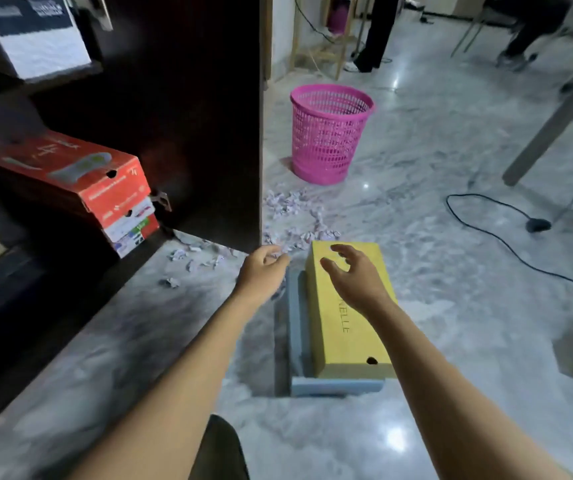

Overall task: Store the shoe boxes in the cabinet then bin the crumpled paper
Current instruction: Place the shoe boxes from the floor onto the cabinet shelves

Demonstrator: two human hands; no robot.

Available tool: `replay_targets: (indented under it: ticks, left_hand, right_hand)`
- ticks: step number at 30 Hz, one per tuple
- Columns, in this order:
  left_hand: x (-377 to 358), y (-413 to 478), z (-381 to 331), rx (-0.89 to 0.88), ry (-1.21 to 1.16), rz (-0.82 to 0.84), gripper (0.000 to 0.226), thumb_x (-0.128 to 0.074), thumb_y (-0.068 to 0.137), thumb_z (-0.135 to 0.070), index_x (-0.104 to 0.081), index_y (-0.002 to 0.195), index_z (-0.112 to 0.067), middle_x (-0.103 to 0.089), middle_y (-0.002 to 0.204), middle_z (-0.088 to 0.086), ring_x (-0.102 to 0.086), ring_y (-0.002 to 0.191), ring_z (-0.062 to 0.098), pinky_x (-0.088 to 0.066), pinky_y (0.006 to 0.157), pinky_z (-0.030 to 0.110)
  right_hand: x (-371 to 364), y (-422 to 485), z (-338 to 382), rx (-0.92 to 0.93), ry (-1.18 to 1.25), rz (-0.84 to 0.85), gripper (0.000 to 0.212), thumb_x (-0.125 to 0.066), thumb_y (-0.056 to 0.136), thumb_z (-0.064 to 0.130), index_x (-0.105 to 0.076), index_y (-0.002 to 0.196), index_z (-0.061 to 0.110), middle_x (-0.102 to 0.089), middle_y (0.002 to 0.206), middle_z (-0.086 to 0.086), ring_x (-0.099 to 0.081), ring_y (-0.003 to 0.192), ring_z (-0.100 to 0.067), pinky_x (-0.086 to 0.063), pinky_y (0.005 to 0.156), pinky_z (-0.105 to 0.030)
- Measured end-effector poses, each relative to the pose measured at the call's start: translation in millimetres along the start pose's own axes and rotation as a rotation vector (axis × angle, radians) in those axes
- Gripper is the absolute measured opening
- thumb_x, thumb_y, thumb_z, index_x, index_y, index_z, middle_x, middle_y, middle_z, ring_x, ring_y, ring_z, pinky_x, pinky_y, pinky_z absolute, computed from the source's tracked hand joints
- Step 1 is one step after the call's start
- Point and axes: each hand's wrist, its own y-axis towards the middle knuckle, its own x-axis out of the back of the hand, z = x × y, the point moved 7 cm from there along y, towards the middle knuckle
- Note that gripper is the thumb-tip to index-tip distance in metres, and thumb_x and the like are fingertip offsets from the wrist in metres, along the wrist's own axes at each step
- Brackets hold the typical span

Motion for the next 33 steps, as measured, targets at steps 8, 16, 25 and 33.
replay_targets:
  ticks: [8, 16, 25, 33]
  left_hand:
    - [-109, -42, 95, 0.239, -0.019, 0.088, 0.063, -0.053, 0.097, -0.04, -0.028, 0.151, -0.02, -0.041, 0.149, 0.003, -0.047, 0.123, 0.018, -0.032, 0.086, 0.024]
    - [-126, -59, 125, 0.227, 0.024, 0.075, 0.067, -0.054, 0.09, -0.055, -0.04, 0.145, -0.02, -0.047, 0.142, -0.004, -0.048, 0.127, 0.022, -0.041, 0.095, 0.029]
    - [-107, -76, 167, 0.344, -0.106, -0.005, 0.06, -0.051, 0.084, -0.071, -0.056, 0.117, -0.021, -0.056, 0.113, 0.007, -0.053, 0.095, 0.021, -0.051, 0.092, 0.043]
    - [-124, -75, 166, 0.332, -0.077, 0.113, 0.063, -0.047, 0.09, -0.066, -0.047, 0.14, -0.027, -0.043, 0.119, -0.005, -0.045, 0.112, 0.019, -0.041, 0.107, 0.047]
  right_hand:
    - [12, -44, -136, -0.332, -0.195, -0.199, 0.07, -0.056, 0.087, 0.053, -0.039, 0.148, 0.023, -0.04, 0.149, -0.012, -0.041, 0.135, -0.033, -0.04, 0.105, -0.049]
    - [9, -71, -178, -0.271, -0.013, -0.103, 0.075, -0.066, 0.084, 0.043, -0.032, 0.147, 0.019, -0.052, 0.137, -0.007, -0.055, 0.116, -0.026, -0.046, 0.085, -0.036]
    - [-3, -118, -194, -0.185, 0.191, -0.091, 0.095, -0.072, 0.065, 0.077, -0.031, 0.142, 0.039, -0.051, 0.135, 0.008, -0.054, 0.12, -0.011, -0.051, 0.096, -0.038]
    - [-12, -117, -189, -0.137, 0.247, -0.116, 0.08, -0.081, 0.066, 0.058, -0.036, 0.13, 0.04, -0.053, 0.132, 0.007, -0.054, 0.12, -0.012, -0.051, 0.099, -0.042]
